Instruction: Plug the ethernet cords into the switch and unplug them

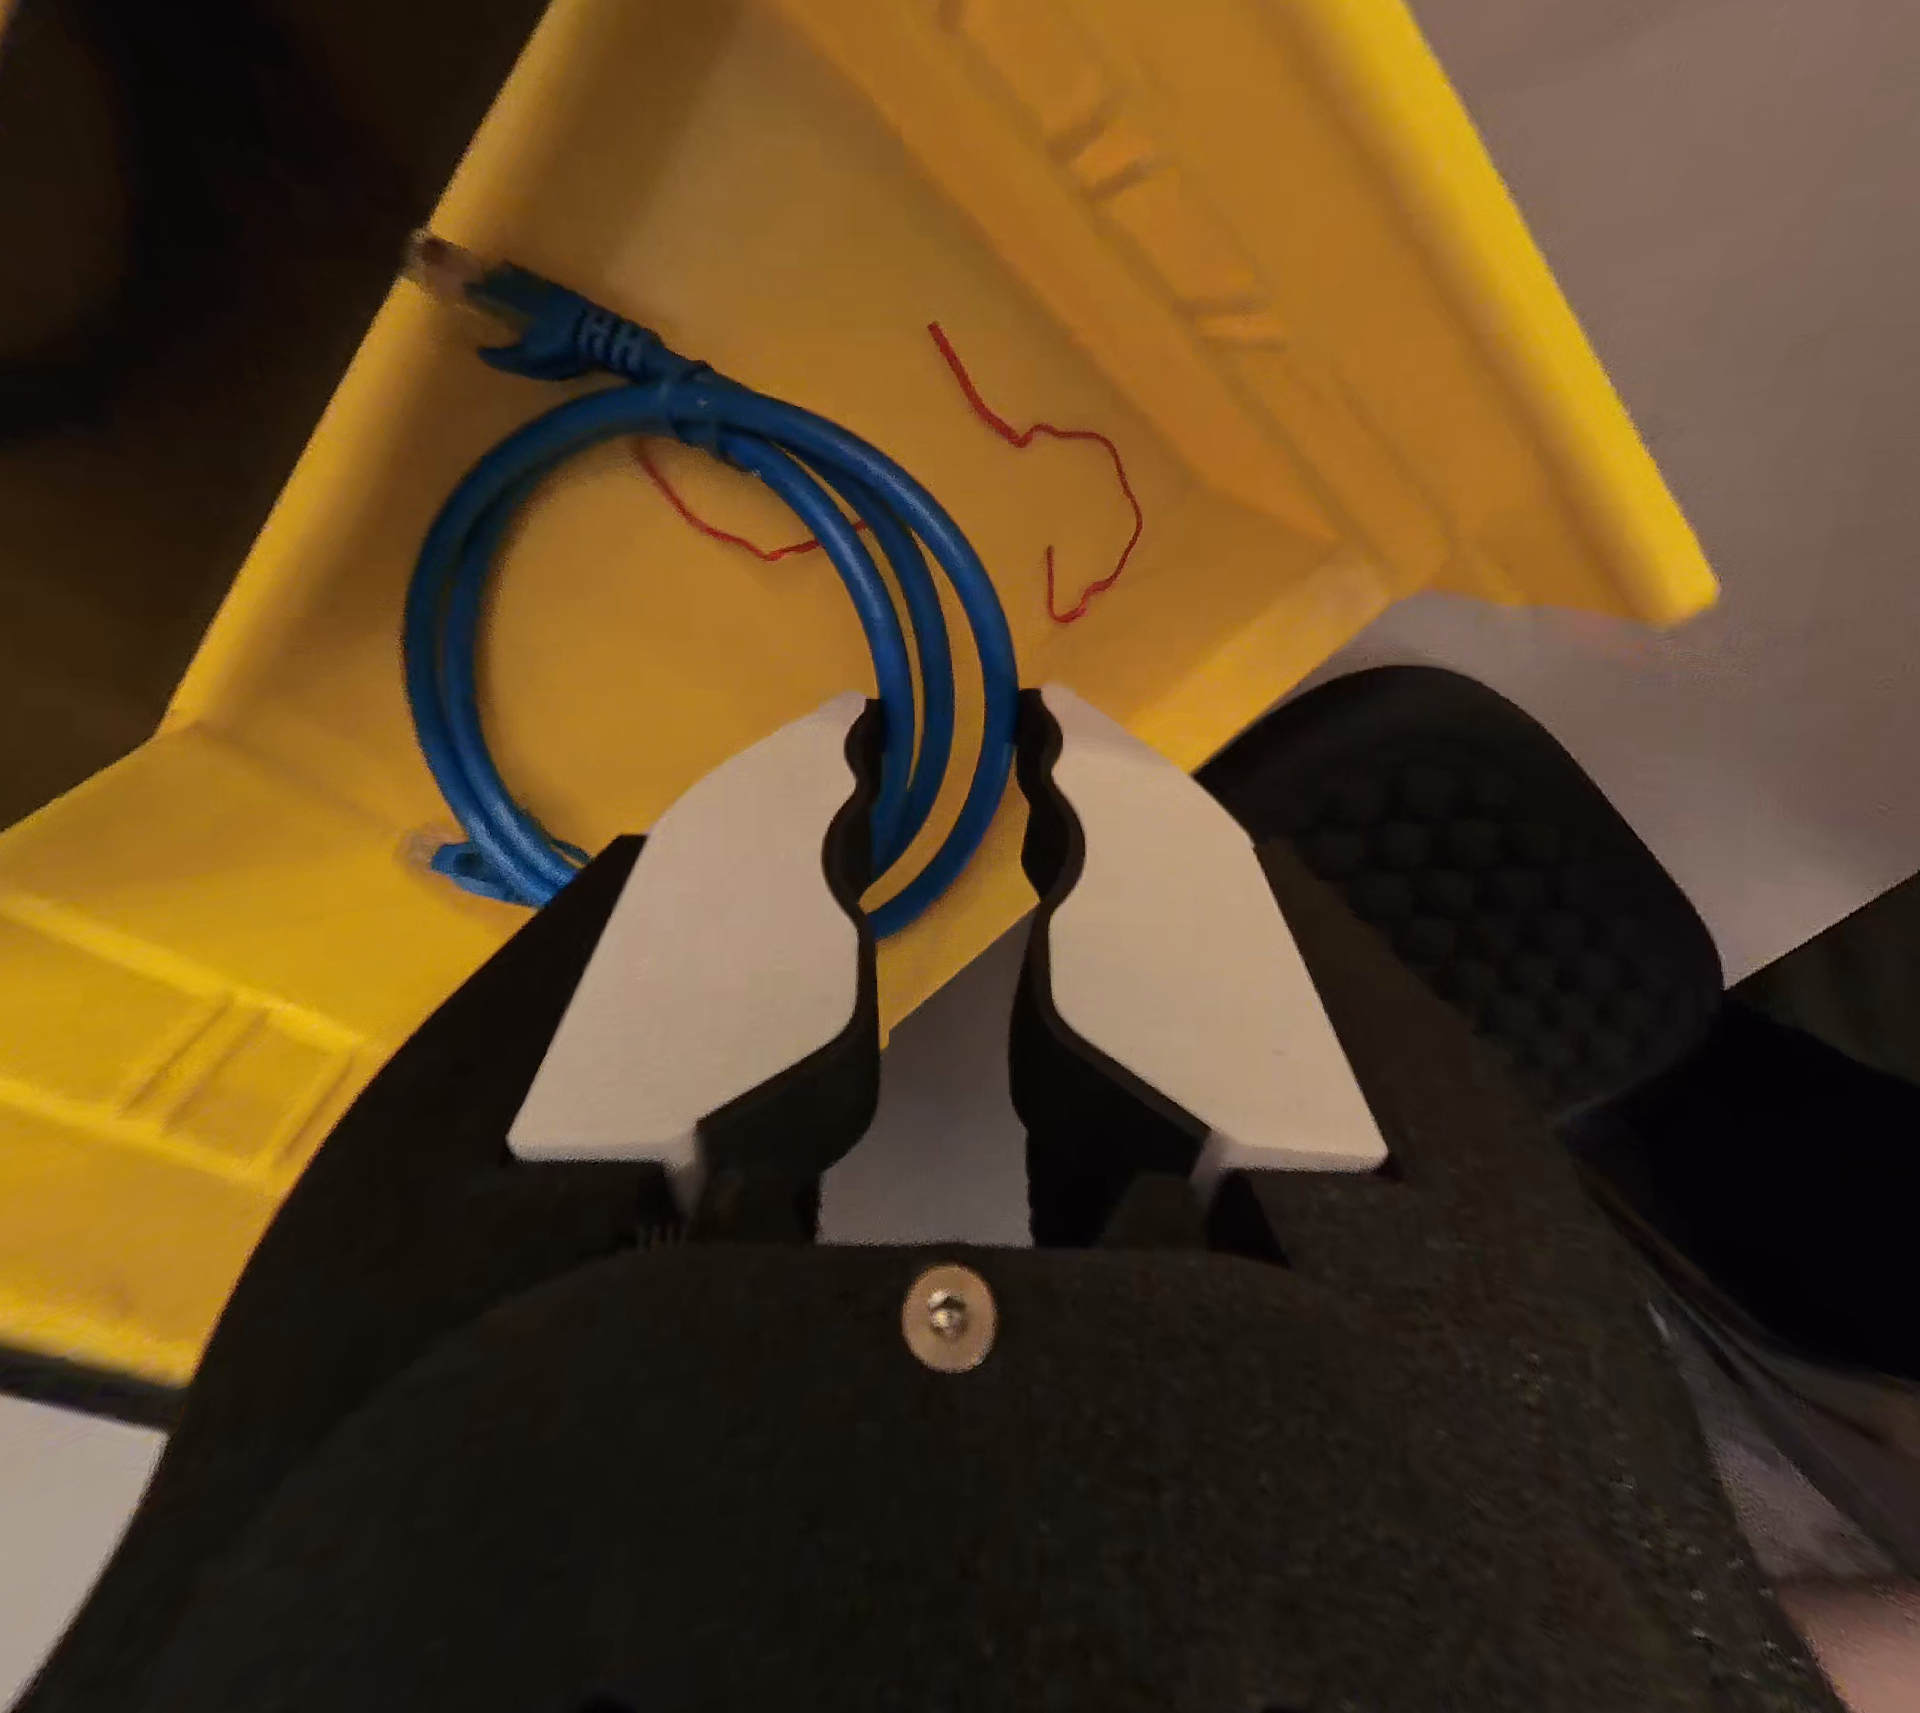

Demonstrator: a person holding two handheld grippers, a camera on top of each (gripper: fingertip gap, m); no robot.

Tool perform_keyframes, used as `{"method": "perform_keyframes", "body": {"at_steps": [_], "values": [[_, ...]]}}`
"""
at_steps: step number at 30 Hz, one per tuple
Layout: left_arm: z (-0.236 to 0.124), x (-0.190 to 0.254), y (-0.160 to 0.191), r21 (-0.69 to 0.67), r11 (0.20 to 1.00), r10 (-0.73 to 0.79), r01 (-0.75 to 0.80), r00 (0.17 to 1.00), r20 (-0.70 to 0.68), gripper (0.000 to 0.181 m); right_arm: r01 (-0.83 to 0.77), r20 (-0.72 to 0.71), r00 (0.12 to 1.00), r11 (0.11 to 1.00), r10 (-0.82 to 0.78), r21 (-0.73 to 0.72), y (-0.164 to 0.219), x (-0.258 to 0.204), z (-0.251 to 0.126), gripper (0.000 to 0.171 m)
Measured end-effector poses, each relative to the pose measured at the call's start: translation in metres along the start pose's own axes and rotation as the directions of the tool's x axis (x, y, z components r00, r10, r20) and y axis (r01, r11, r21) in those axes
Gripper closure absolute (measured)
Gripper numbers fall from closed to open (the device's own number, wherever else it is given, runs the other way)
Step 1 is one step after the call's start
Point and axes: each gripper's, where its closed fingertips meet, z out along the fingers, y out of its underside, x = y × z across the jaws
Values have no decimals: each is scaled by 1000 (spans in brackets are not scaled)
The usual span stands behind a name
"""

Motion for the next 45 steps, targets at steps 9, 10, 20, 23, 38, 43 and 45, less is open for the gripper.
{"method": "perform_keyframes", "body": {"at_steps": [9,10,20,23,38,43,45], "values": [[-93,-2,-5,282,959,-62,17,986,153,173,-3,2,1000,1000,3,11,0,2,-4,119],[-106,2,-9,322,947,-61,2,983,173,174,-3,2,1000,1000,3,13,0,2,-4,119],[-175,73,-81,433,855,45,-285,873,486,175,2,-1,1000,1000,-2,28,-2,1,-9,120],[-178,103,-107,427,832,99,-353,853,512,175,5,2,1000,999,-5,32,-2,1,-11,120],[-1,236,-233,423,740,324,-523,828,457,175,-23,3,1000,996,23,83,-1,7,-30,119],[21,251,-240,525,740,294,-421,904,311,174,-18,15,1000,997,17,72,0,4,-28,119],[12,248,-239,597,729,241,-333,942,232,158,-15,19,1000,998,14,62,2,3,-27,119]]}}
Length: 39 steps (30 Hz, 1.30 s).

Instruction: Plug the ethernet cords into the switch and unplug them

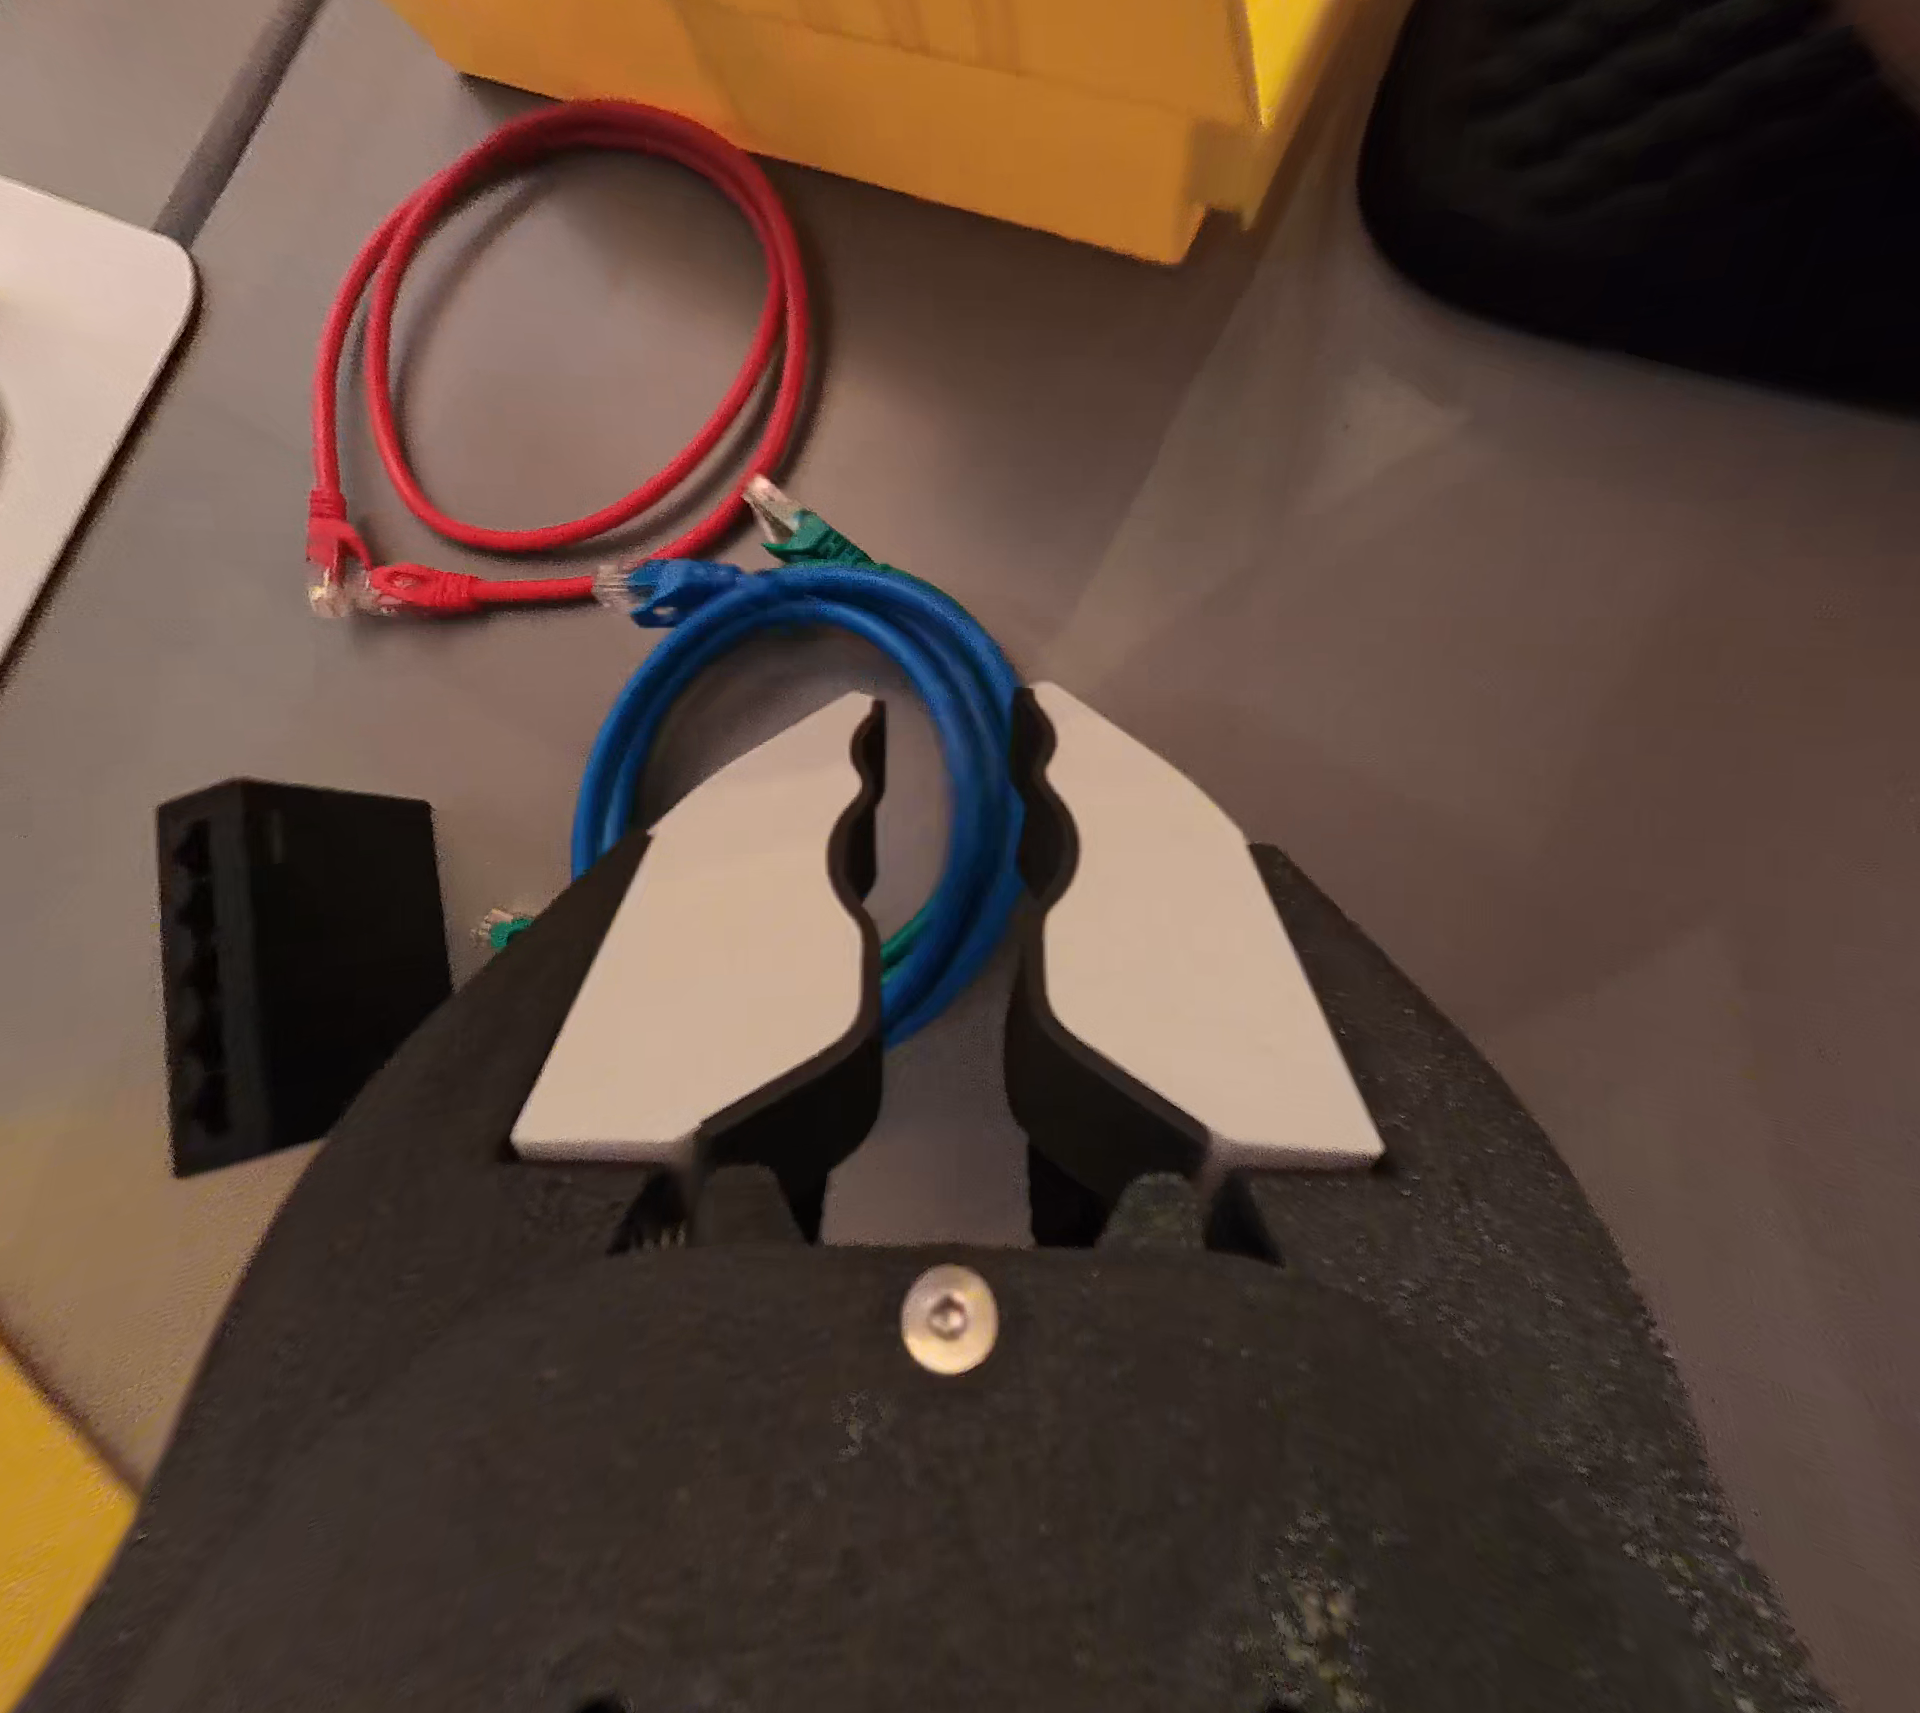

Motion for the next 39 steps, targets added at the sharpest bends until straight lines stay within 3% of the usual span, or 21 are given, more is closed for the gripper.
{"method": "perform_keyframes", "body": {"at_steps": [2,3,5,9,12,18,21,22,24,26,31,35,38,39], "values": [[-15,-9,-6,83,984,-151,156,986,-67,149,2,1,1000,1000,-2,-8,1,-1,1,119],[-23,-19,-6,110,959,-252,262,962,-101,136,3,0,1000,1000,-3,-8,0,-1,1,119],[-35,-56,2,153,891,-417,427,904,-96,132,4,1,1000,1000,-4,-8,-1,-3,2,119],[-41,-144,51,141,879,-477,456,855,205,131,27,5,1000,999,-27,-25,-2,-9,7,119],[-25,-157,66,54,878,-475,475,851,224,122,45,10,999,998,-45,-43,-2,-14,13,119],[2,-168,86,-106,922,-320,372,888,330,114,60,19,998,996,-59,-65,-2,-18,20,119],[11,-164,94,-145,917,-313,372,895,317,125,60,25,998,996,-59,-66,-2,-19,24,119],[13,-162,97,-156,915,-315,372,900,301,141,59,28,998,996,-57,-66,-3,-20,25,119],[13,-163,95,-137,921,-314,365,902,295,151,71,41,997,995,-68,-68,-4,-24,31,120],[6,-167,93,-133,934,-275,332,904,327,152,123,50,992,990,-120,-63,-7,-30,37,119],[-39,-152,41,-19,996,-76,87,940,333,152,363,164,908,919,-386,152,-38,-83,41,119],[-84,-125,-5,33,987,138,-157,935,326,152,411,200,818,791,-539,453,-69,-128,19,96],[-104,-98,-31,102,965,210,-241,946,247,152,532,127,747,702,-652,474,-65,-143,16,97],[-108,-91,-37,124,961,219,-249,952,213,152,571,129,716,682,-686,456,-60,-149,18,109]]}}
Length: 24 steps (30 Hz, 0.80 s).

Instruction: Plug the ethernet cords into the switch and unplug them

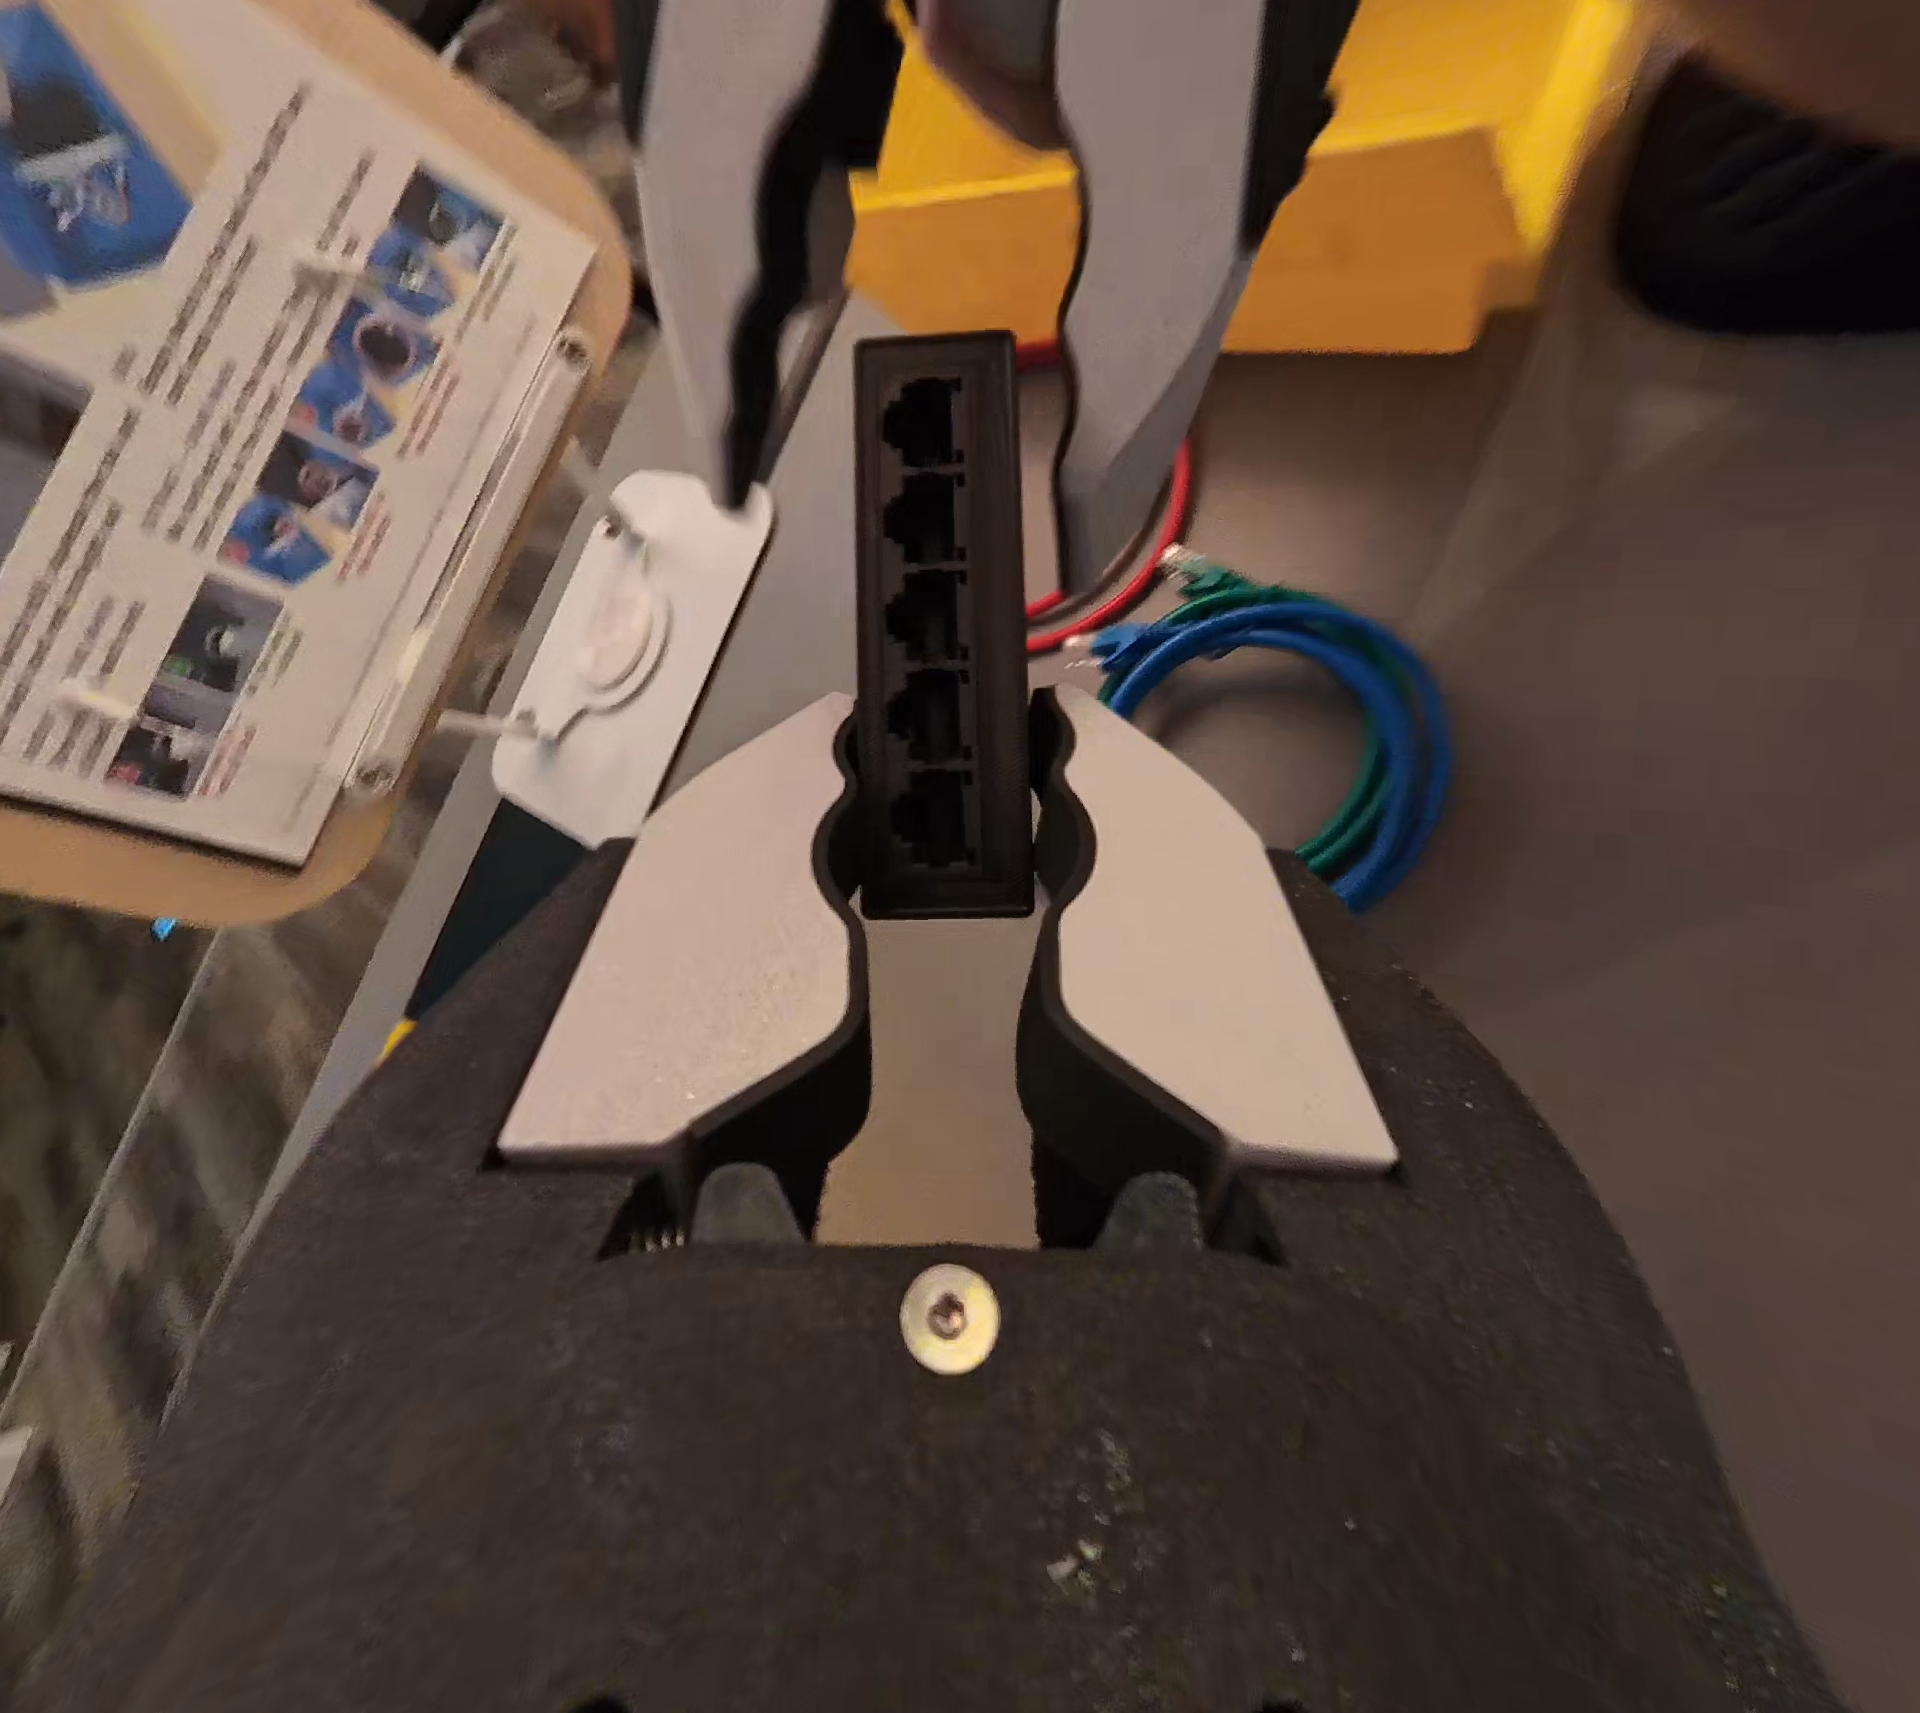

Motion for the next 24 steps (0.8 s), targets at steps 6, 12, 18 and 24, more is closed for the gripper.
{"method": "perform_keyframes", "body": {"at_steps": [6,12,18,24], "values": [[-37,-3,-52,353,933,64,-63,998,10,137,165,22,986,983,-168,77,-26,-21,-9,142],[-64,-19,-75,576,811,45,-99,993,107,127,200,-67,980,936,-188,290,-64,-18,-37,143],[-43,-24,-67,555,829,49,-74,997,60,102,234,-129,971,915,-202,330,-67,-11,-41,142],[-41,-14,-72,676,731,86,-91,995,41,148,225,-97,974,897,-203,382,-62,-11,-37,143]]}}
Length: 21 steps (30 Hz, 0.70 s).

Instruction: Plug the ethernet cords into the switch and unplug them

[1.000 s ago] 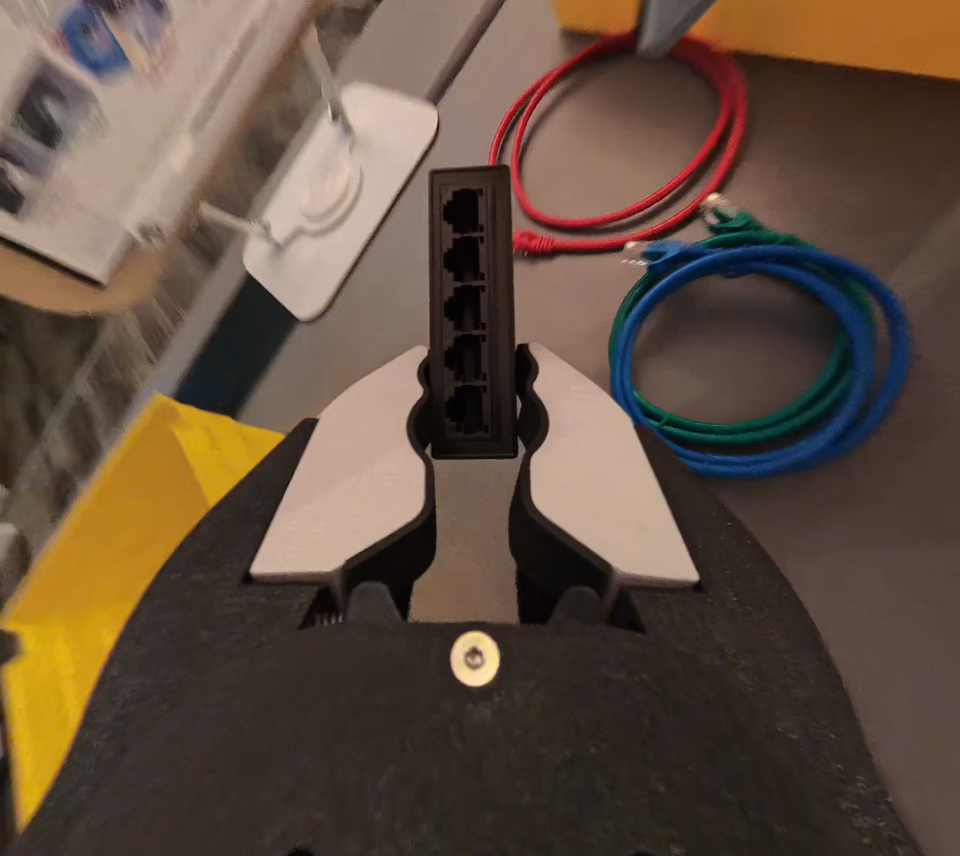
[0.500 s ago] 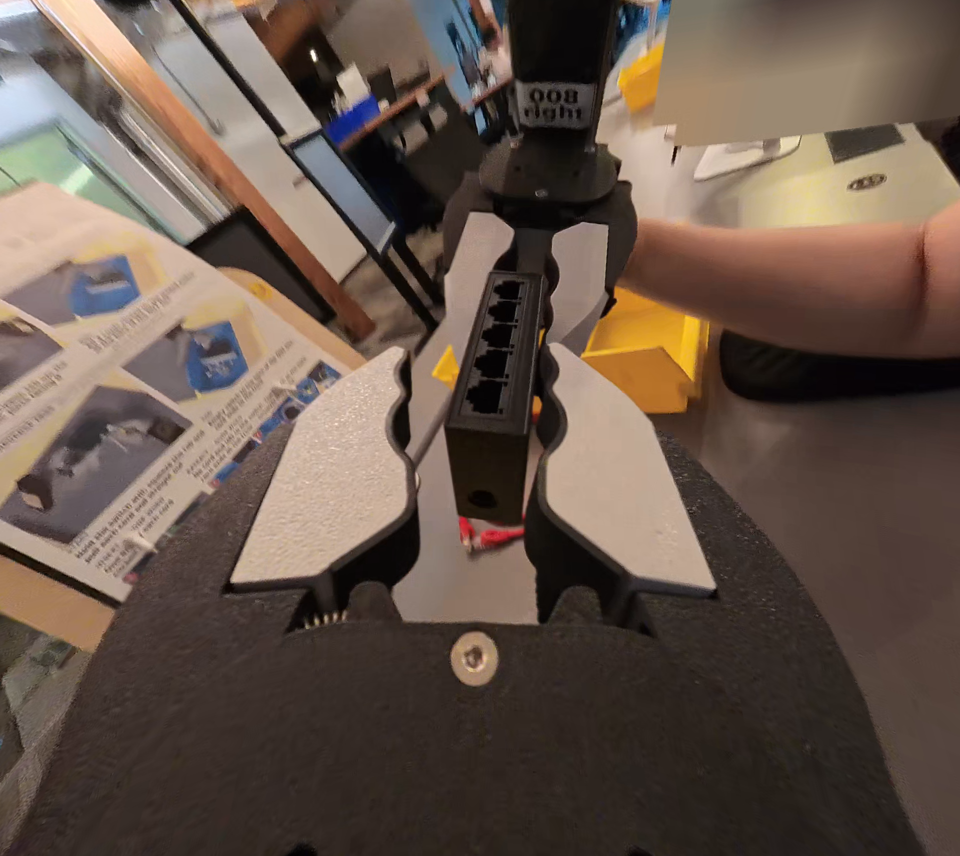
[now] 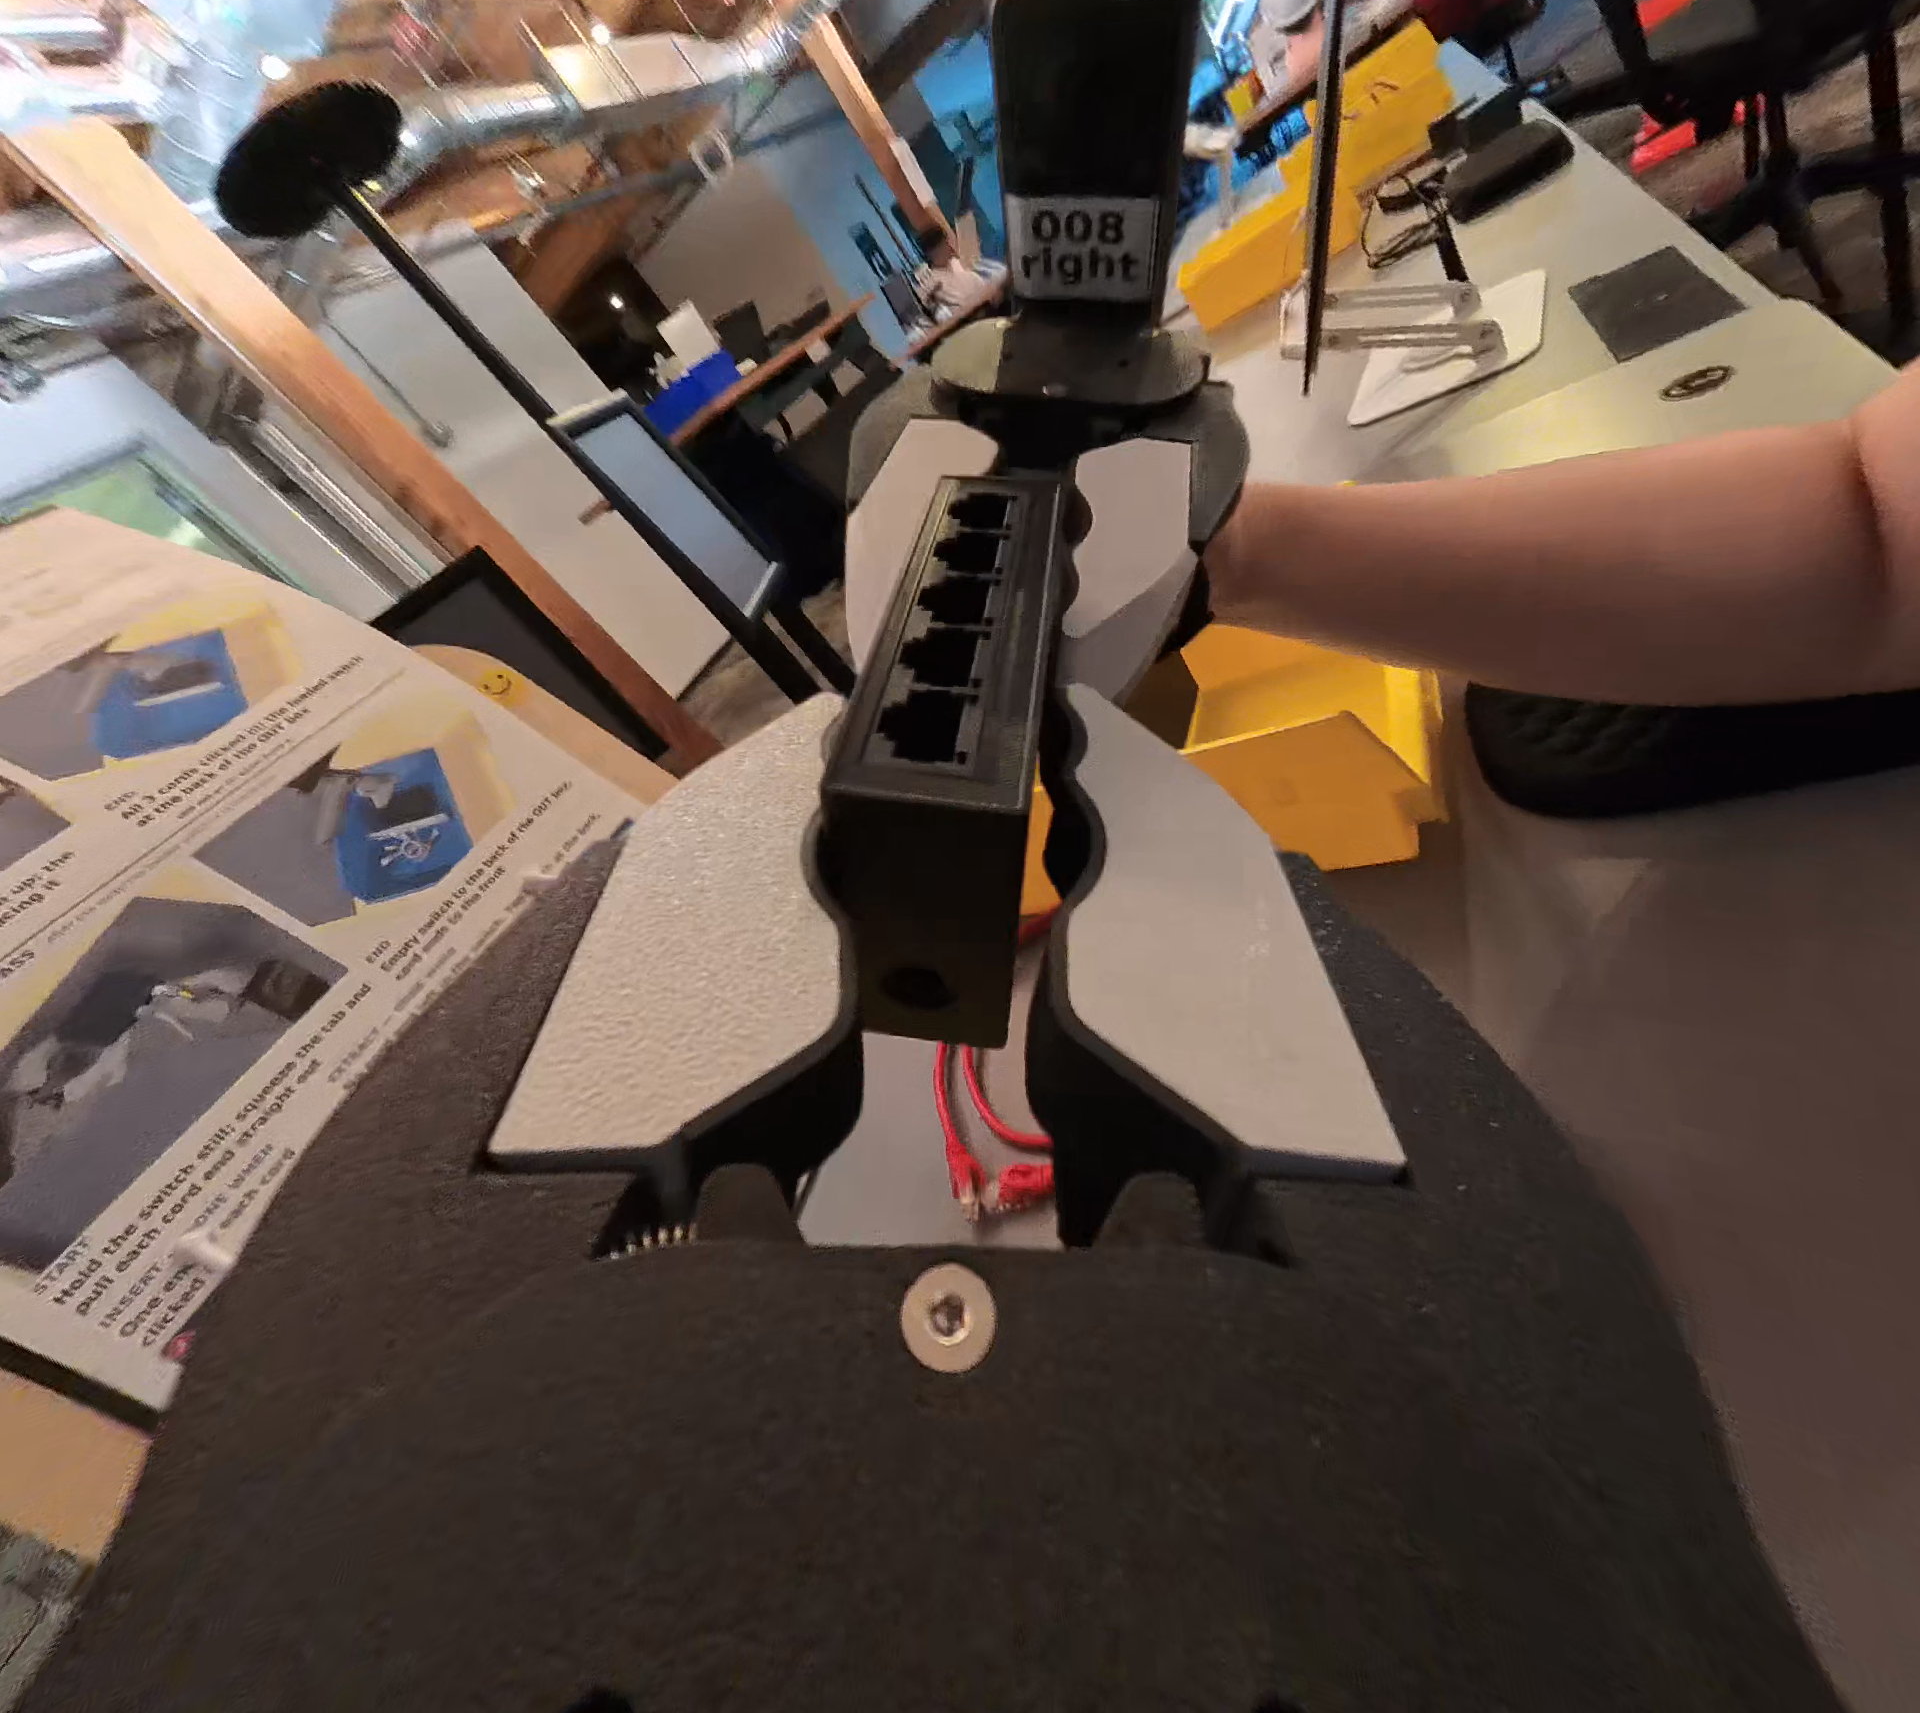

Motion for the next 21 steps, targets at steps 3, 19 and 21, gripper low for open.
{"method": "perform_keyframes", "body": {"at_steps": [3,19,21], "values": [[2,2,17,-90,995,37,-37,999,-2,150,-27,16,999,998,28,-58,16,0,1,141],[-14,0,34,-250,929,286,-274,958,10,151,149,-56,985,972,-161,-182,16,0,7,143],[-16,0,34,-283,925,262,-254,965,-13,151,127,-57,989,976,-139,-174,17,-1,9,143]]}}
